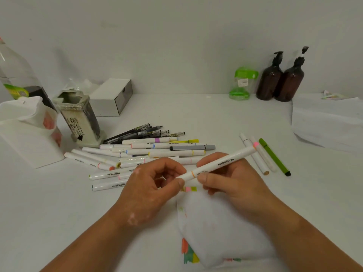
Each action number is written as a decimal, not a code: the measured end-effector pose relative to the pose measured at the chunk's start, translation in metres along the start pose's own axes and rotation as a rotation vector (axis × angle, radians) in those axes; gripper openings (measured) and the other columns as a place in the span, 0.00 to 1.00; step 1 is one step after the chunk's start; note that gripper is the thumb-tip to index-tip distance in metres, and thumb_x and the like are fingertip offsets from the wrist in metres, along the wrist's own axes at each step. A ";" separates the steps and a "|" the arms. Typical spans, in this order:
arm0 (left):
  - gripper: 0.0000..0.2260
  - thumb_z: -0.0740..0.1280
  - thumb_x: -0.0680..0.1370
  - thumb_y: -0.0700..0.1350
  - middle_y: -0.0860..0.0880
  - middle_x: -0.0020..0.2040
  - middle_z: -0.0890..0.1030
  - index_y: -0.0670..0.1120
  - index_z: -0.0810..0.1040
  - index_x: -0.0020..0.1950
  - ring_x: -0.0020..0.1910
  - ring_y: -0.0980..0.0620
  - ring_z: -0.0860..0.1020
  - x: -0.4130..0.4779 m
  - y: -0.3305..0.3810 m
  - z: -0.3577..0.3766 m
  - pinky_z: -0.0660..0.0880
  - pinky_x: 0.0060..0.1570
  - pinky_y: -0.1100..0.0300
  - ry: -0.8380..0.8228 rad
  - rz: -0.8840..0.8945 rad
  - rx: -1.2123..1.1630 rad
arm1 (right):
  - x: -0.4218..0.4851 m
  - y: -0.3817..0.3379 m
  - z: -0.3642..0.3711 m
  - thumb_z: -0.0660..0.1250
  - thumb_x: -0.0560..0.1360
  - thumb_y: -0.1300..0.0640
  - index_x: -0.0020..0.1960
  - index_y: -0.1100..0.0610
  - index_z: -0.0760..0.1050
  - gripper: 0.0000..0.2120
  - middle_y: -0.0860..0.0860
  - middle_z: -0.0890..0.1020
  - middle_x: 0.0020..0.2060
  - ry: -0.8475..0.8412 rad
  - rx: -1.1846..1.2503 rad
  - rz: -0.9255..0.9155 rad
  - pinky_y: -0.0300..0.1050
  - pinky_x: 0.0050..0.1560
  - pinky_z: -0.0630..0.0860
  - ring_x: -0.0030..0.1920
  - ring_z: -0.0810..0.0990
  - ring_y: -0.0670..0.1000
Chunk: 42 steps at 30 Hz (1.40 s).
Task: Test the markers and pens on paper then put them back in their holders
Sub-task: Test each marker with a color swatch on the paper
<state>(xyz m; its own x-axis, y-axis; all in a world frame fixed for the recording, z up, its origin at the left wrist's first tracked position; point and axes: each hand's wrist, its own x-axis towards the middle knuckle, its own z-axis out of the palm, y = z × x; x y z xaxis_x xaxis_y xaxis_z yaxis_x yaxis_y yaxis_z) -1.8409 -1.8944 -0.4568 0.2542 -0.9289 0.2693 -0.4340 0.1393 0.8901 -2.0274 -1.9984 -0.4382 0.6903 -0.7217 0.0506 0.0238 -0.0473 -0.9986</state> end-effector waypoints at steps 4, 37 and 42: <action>0.07 0.70 0.70 0.43 0.53 0.37 0.80 0.54 0.82 0.44 0.35 0.56 0.76 0.002 0.001 -0.004 0.73 0.36 0.63 0.035 -0.028 -0.014 | 0.000 -0.003 -0.014 0.74 0.68 0.58 0.46 0.54 0.85 0.08 0.54 0.81 0.32 0.038 0.100 -0.025 0.42 0.34 0.77 0.33 0.79 0.52; 0.36 0.69 0.63 0.75 0.65 0.44 0.72 0.65 0.71 0.69 0.47 0.67 0.70 -0.007 0.001 0.013 0.65 0.42 0.72 -0.252 -0.017 0.672 | -0.006 0.005 -0.012 0.70 0.74 0.64 0.41 0.56 0.84 0.07 0.56 0.82 0.29 0.153 -0.083 0.152 0.42 0.29 0.78 0.29 0.80 0.51; 0.35 0.67 0.64 0.75 0.65 0.44 0.71 0.65 0.70 0.69 0.47 0.72 0.67 -0.008 0.001 0.010 0.62 0.43 0.74 -0.264 -0.032 0.707 | -0.007 0.012 -0.005 0.73 0.72 0.60 0.39 0.50 0.82 0.06 0.52 0.82 0.26 0.170 -0.330 0.148 0.35 0.27 0.73 0.25 0.78 0.46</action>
<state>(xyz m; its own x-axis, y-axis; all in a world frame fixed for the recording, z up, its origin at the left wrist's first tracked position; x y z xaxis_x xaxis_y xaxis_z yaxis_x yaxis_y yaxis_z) -1.8523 -1.8907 -0.4616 0.0987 -0.9926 0.0713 -0.9039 -0.0595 0.4236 -2.0357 -1.9970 -0.4505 0.5386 -0.8401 -0.0645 -0.3198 -0.1330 -0.9381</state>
